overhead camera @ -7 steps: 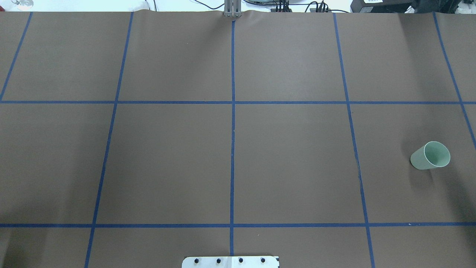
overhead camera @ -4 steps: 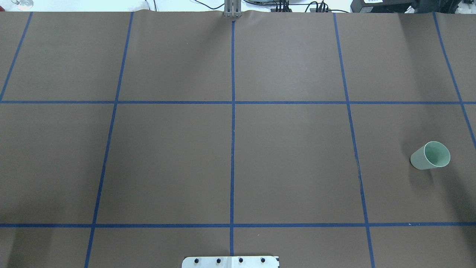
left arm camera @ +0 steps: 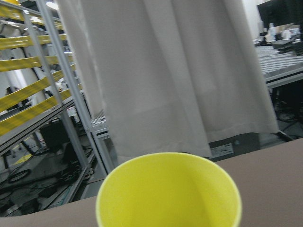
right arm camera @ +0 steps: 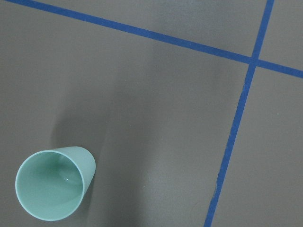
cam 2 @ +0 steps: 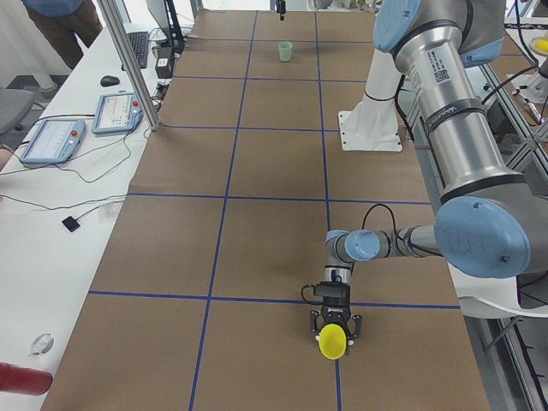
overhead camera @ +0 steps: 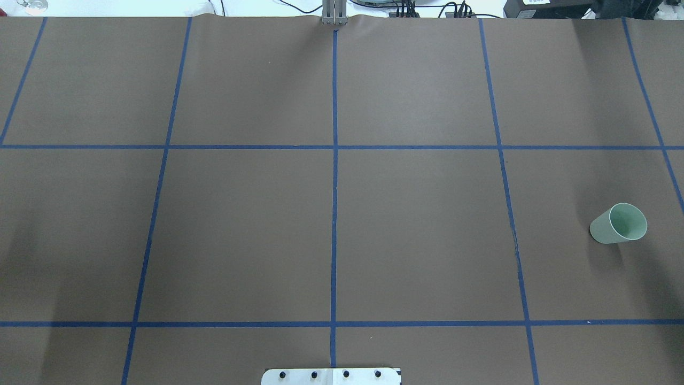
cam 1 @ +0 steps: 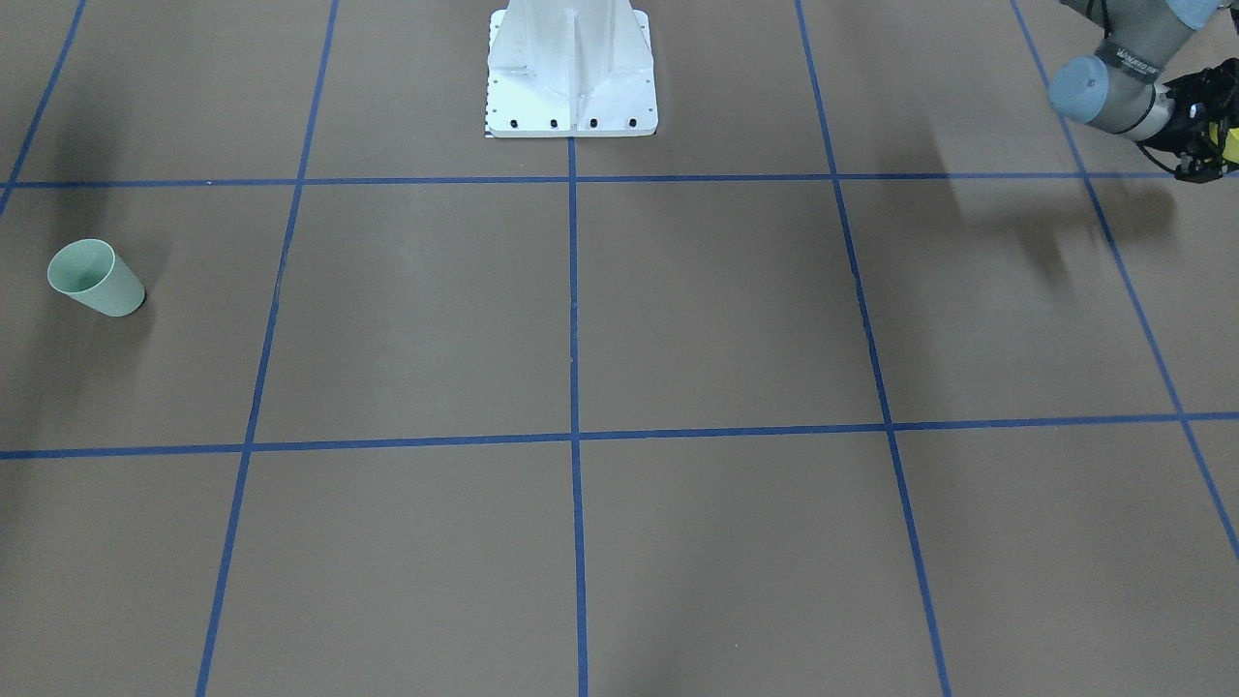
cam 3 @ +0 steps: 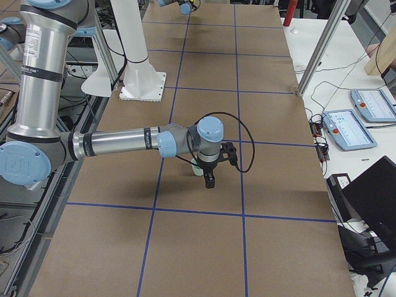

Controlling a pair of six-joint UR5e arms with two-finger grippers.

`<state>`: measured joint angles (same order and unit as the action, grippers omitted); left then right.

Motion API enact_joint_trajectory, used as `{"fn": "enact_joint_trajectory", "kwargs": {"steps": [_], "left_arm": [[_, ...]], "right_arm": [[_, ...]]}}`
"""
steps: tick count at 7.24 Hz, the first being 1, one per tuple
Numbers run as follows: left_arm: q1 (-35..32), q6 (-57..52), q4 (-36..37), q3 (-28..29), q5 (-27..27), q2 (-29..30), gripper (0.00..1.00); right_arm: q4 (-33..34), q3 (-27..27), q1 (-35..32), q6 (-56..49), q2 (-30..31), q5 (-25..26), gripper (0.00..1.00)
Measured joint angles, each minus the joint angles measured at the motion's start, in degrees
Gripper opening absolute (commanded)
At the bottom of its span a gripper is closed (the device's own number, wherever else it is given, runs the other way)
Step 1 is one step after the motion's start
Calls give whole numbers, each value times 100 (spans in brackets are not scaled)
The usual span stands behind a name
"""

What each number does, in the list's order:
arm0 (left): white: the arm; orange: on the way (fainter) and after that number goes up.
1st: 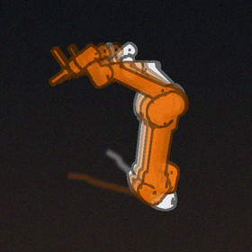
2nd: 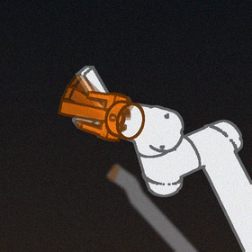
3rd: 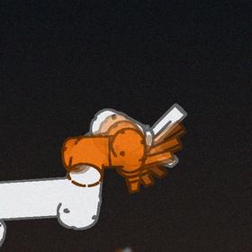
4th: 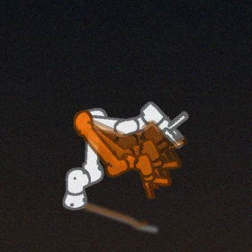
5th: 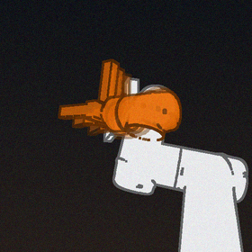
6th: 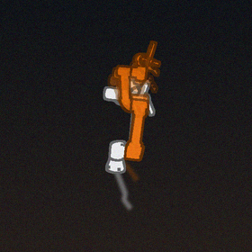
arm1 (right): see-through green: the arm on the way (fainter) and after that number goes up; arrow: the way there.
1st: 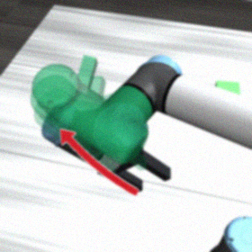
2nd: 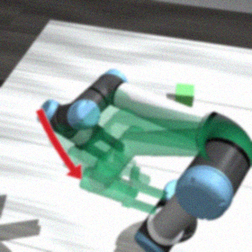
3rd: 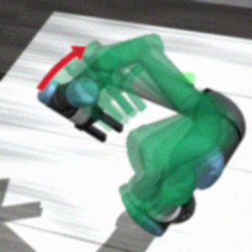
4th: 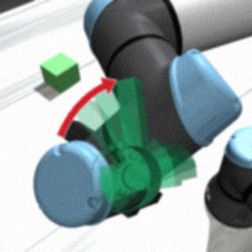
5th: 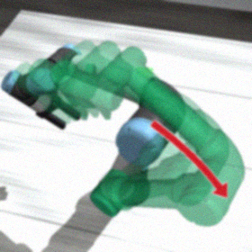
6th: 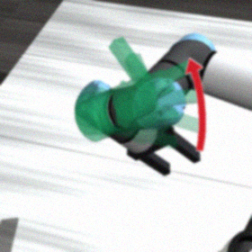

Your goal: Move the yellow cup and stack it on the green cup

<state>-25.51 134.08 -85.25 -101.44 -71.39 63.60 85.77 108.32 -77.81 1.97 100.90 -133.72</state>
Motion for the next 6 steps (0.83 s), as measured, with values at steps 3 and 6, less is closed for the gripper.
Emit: {"fn": "enact_joint_trajectory", "kwargs": {"steps": [3,6], "left_arm": [[-1038,-2731,-1021,-62,1224,1240,0],[-1327,-5515,-2397,-334,1510,2517,0]], "right_arm": [[-7,113,-1,18,-27,16,100],[-8,99,2,372,-91,21,100]]}}
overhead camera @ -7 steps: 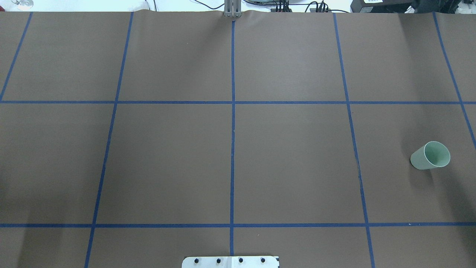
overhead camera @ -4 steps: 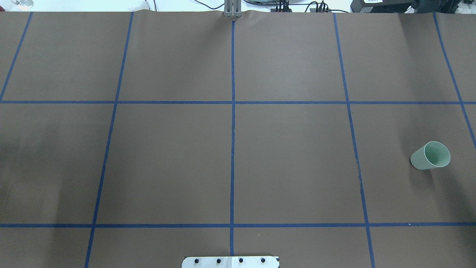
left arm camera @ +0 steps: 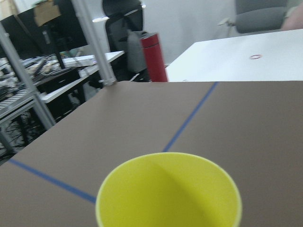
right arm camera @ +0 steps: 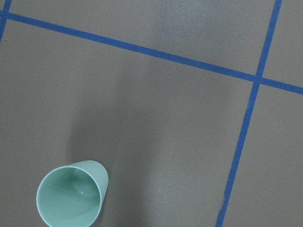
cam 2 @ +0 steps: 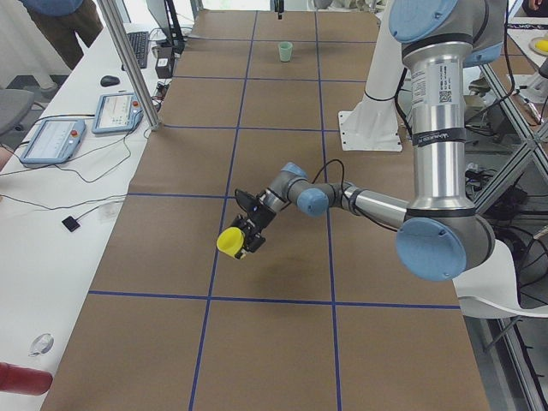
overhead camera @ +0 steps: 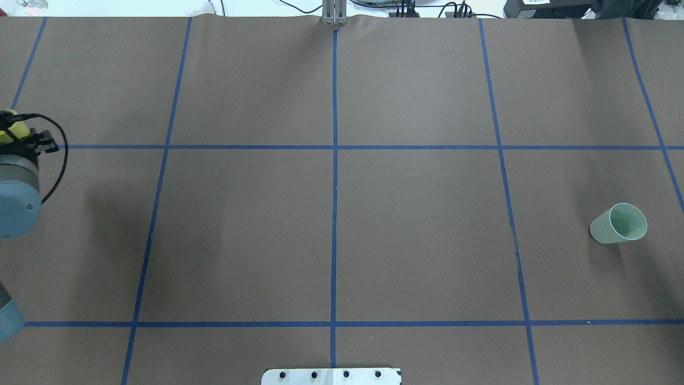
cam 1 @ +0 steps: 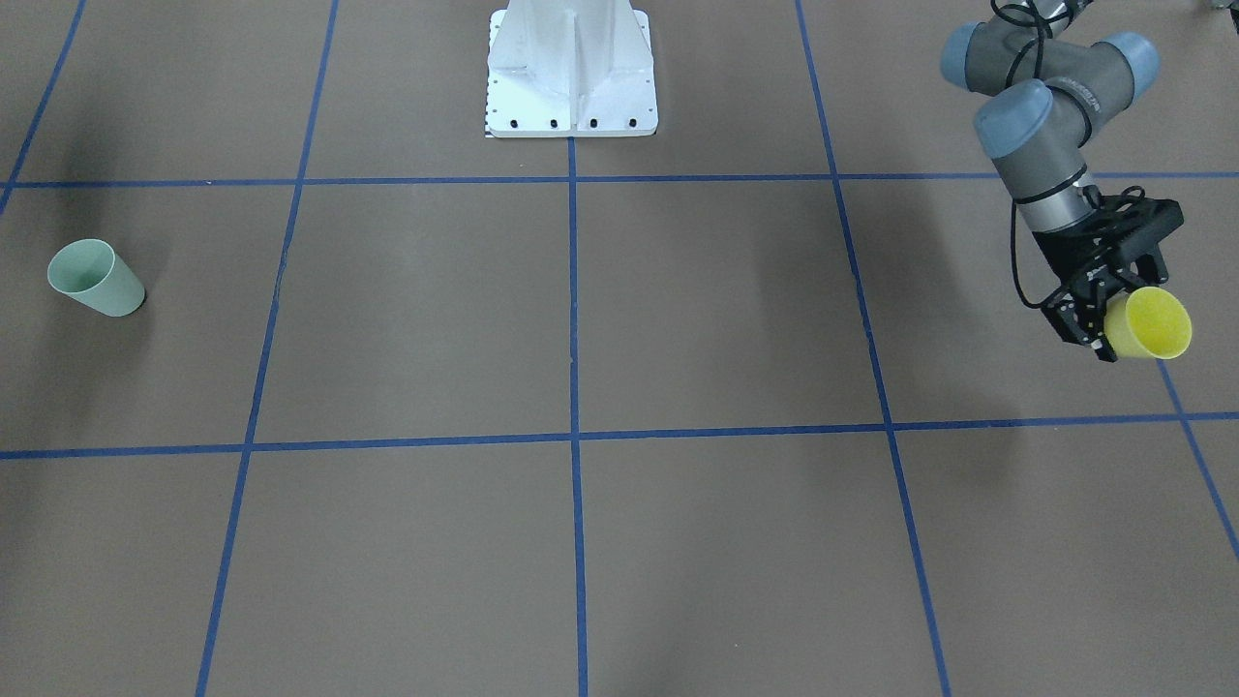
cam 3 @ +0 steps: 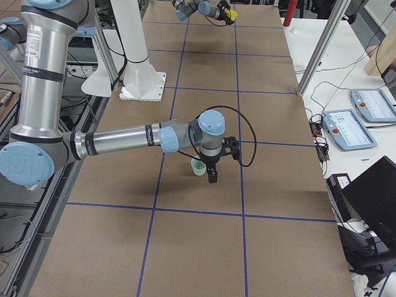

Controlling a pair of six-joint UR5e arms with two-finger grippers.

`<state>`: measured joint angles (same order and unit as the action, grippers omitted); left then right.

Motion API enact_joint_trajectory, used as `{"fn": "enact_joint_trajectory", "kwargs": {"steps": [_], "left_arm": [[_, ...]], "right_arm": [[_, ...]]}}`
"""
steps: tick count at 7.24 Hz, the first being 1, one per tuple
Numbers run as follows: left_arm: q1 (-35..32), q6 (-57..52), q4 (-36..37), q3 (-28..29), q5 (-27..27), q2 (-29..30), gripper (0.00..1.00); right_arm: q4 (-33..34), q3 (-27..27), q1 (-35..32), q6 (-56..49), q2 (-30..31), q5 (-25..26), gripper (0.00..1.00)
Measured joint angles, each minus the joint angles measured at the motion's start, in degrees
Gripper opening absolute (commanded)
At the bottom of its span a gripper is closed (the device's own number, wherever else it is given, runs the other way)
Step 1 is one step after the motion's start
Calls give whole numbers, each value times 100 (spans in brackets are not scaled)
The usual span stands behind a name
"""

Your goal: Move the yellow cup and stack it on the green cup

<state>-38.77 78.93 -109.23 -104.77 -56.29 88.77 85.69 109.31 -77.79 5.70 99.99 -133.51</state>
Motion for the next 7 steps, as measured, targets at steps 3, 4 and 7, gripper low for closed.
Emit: {"fn": "enact_joint_trajectory", "kwargs": {"steps": [3,4,7], "left_arm": [[12,-2390,-1103,-273,-323,1210,0],[7,-3352,-1452,-265,-834,1569,0],[124,-5412,-1365,-100,-2307,2770,0]], "right_arm": [[7,-60,0,97,-123,-11,100],[10,-138,3,142,-276,-19,100],[25,-393,38,735,-937,-173,100]]}}
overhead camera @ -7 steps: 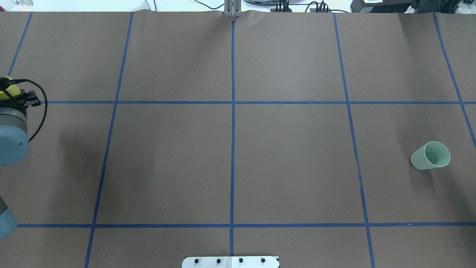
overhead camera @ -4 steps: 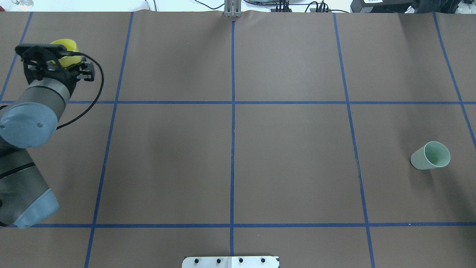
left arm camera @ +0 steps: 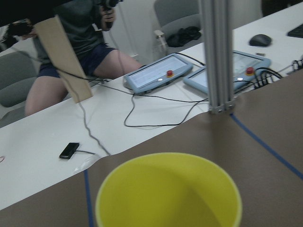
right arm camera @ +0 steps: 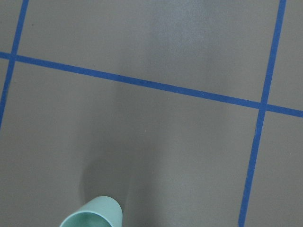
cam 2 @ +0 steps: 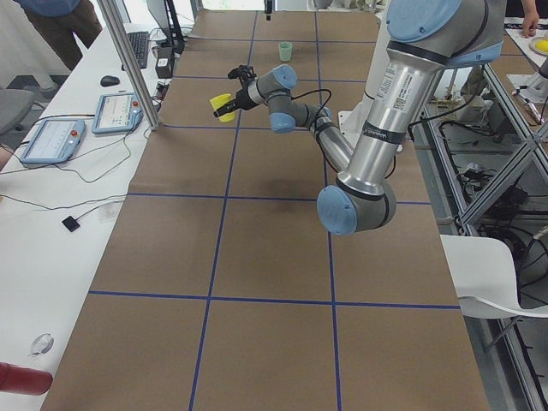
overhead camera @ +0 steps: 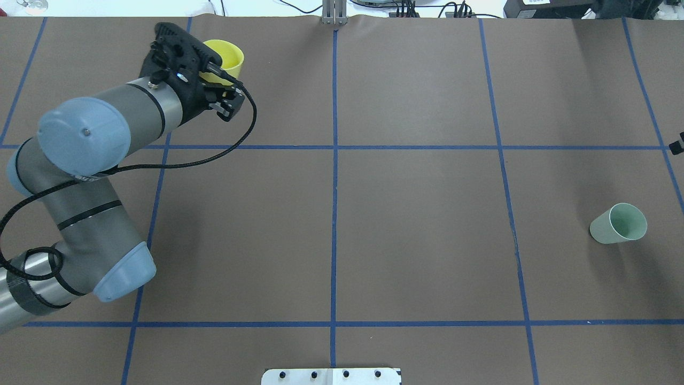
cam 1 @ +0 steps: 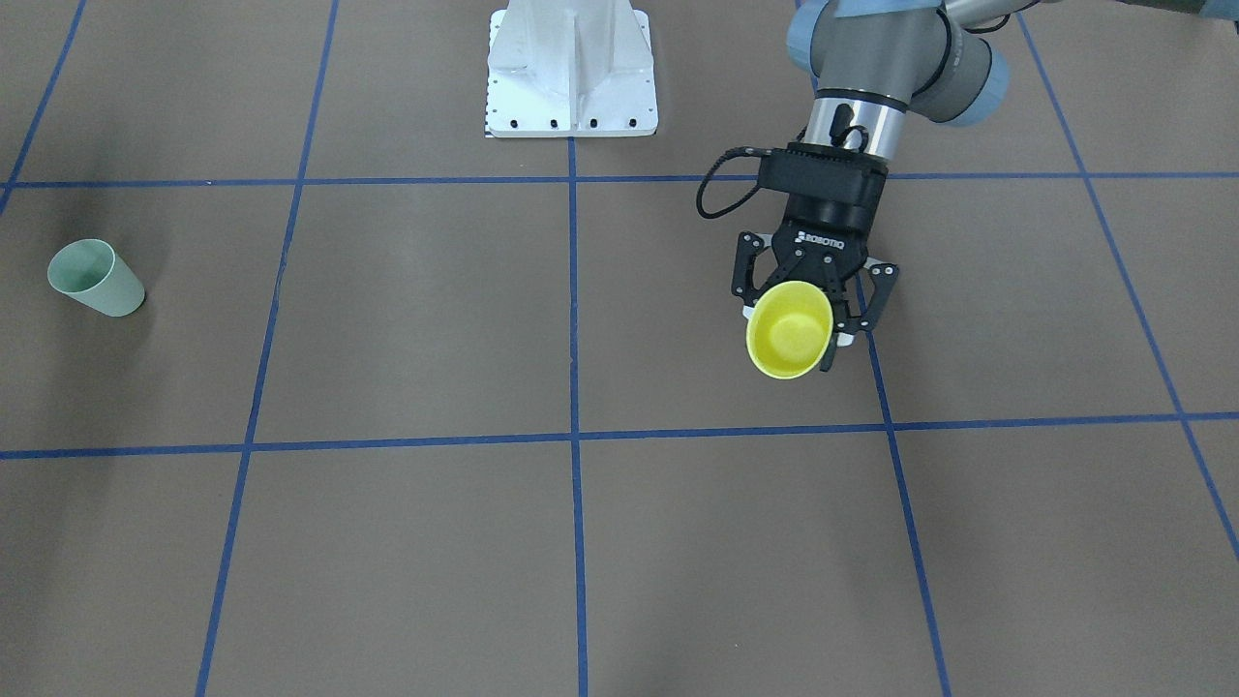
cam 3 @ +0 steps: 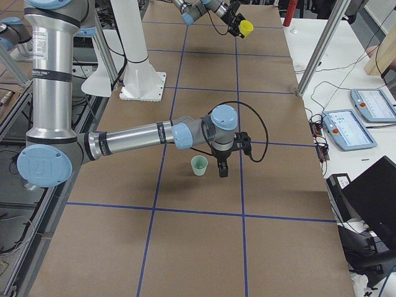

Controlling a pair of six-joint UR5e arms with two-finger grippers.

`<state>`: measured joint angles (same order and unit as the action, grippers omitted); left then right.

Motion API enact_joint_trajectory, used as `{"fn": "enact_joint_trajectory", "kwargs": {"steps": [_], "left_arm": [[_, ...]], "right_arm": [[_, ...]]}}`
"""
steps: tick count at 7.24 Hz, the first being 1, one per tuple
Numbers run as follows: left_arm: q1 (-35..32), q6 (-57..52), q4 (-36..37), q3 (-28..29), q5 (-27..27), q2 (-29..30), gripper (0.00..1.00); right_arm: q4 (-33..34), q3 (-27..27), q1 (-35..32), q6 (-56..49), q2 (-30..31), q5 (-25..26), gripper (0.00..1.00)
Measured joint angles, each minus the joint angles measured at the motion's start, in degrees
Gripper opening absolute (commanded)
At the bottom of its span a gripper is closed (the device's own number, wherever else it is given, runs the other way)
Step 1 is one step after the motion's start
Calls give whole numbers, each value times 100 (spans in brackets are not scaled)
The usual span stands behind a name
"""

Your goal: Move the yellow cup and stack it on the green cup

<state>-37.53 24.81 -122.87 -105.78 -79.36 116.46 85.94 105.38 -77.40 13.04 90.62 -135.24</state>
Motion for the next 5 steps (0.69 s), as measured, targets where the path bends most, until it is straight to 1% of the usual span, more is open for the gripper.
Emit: {"fn": "enact_joint_trajectory", "kwargs": {"steps": [1,2,3,5], "left_arm": [[123,-197,-213,105,-444,197,0],[261,-264,-787,304,-702,324,0],[404,-240,-1297,525,-808,466,0],[844,155,-1750,879,-834,856,0]], "right_arm": [[2,-21,37,305,-223,-93,100],[-3,-17,76,589,-396,-262,100],[-8,-6,106,755,-524,-451,100],[-15,35,212,1263,-761,-764,100]]}}
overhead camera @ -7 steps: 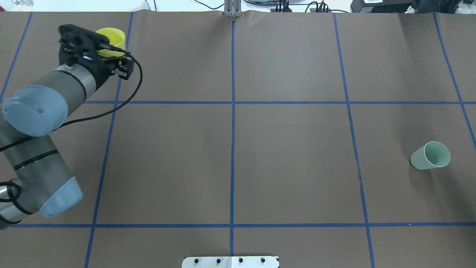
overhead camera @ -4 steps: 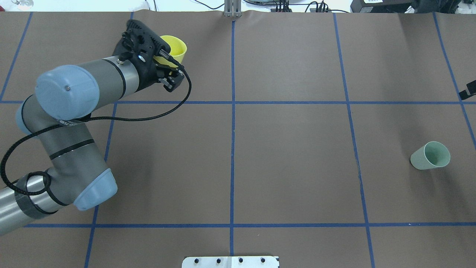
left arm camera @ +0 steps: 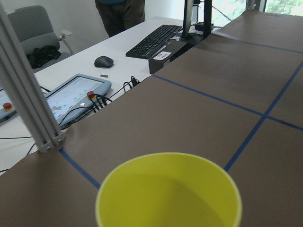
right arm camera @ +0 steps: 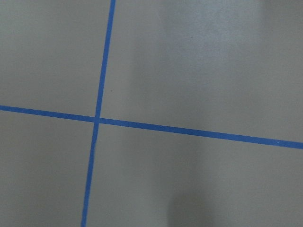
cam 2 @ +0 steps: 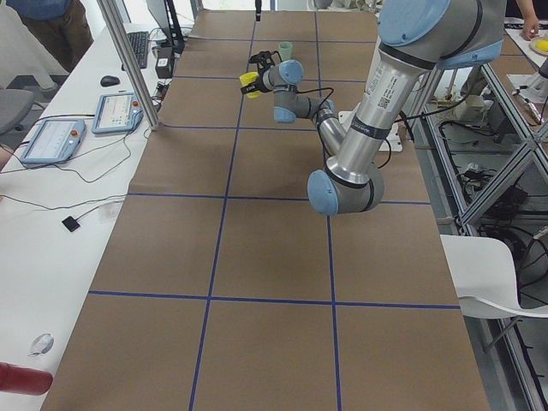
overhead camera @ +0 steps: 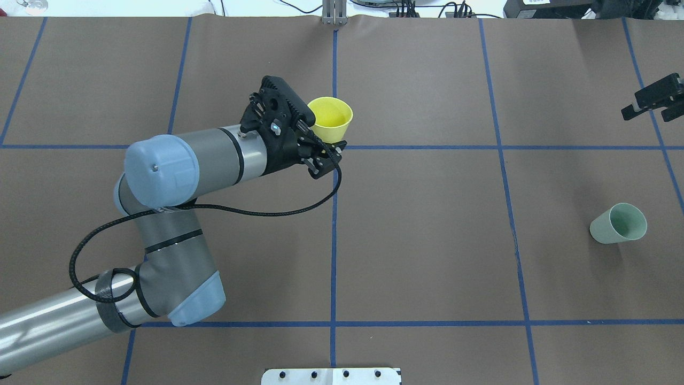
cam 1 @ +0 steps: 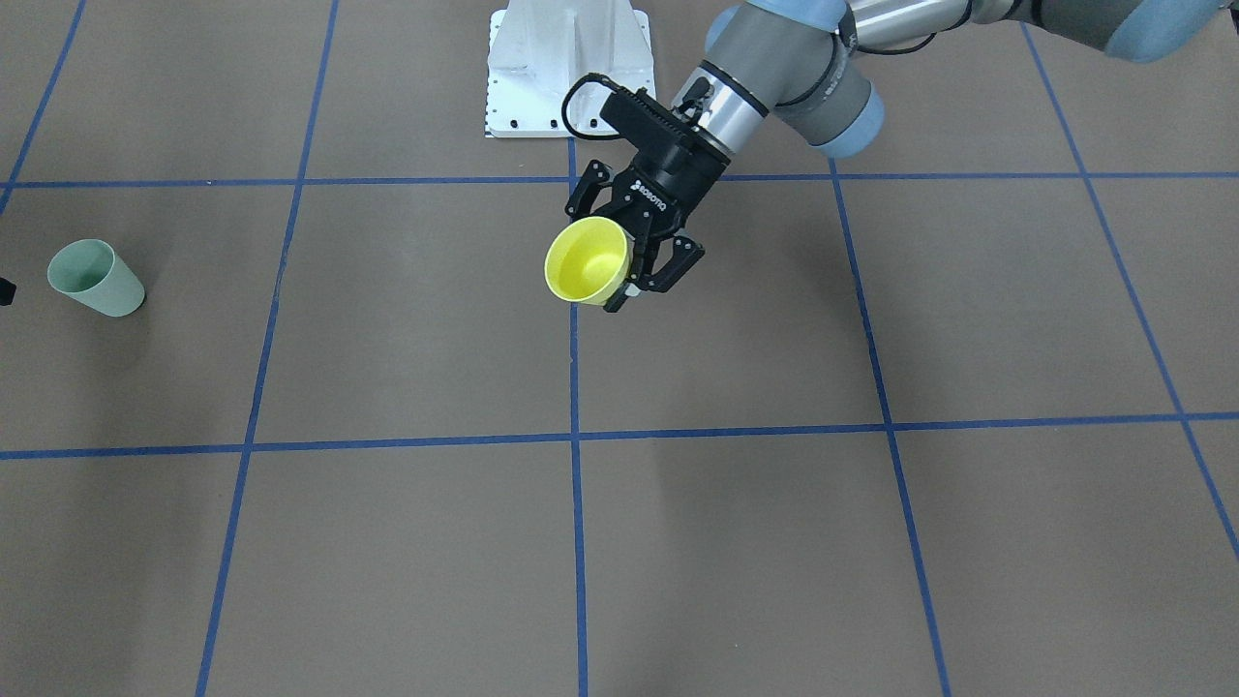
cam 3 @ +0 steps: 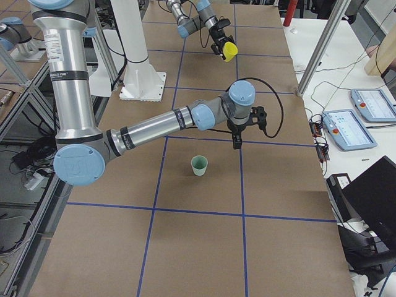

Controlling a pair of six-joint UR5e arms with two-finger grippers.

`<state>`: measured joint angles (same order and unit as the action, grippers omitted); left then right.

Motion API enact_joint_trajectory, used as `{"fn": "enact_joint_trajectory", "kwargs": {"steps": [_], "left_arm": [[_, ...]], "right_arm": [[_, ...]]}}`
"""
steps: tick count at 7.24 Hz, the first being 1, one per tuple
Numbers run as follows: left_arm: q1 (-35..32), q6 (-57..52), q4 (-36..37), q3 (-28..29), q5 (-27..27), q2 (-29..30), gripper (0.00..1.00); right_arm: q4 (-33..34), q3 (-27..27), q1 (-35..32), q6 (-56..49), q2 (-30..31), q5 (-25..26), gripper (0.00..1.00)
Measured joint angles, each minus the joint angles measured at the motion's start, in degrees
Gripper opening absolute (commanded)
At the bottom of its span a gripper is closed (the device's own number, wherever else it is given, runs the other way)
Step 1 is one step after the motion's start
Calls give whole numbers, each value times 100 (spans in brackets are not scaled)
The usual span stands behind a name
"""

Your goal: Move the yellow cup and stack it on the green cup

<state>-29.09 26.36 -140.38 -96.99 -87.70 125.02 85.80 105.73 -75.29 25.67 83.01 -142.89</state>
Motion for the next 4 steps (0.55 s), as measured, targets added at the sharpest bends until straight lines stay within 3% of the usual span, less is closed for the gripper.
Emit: {"fn": "enact_joint_trajectory", "kwargs": {"steps": [4], "left_arm": [[275,286,-175,98,-17,267,0]], "right_arm": [[-5,108,459,1298,-625,-89,100]]}}
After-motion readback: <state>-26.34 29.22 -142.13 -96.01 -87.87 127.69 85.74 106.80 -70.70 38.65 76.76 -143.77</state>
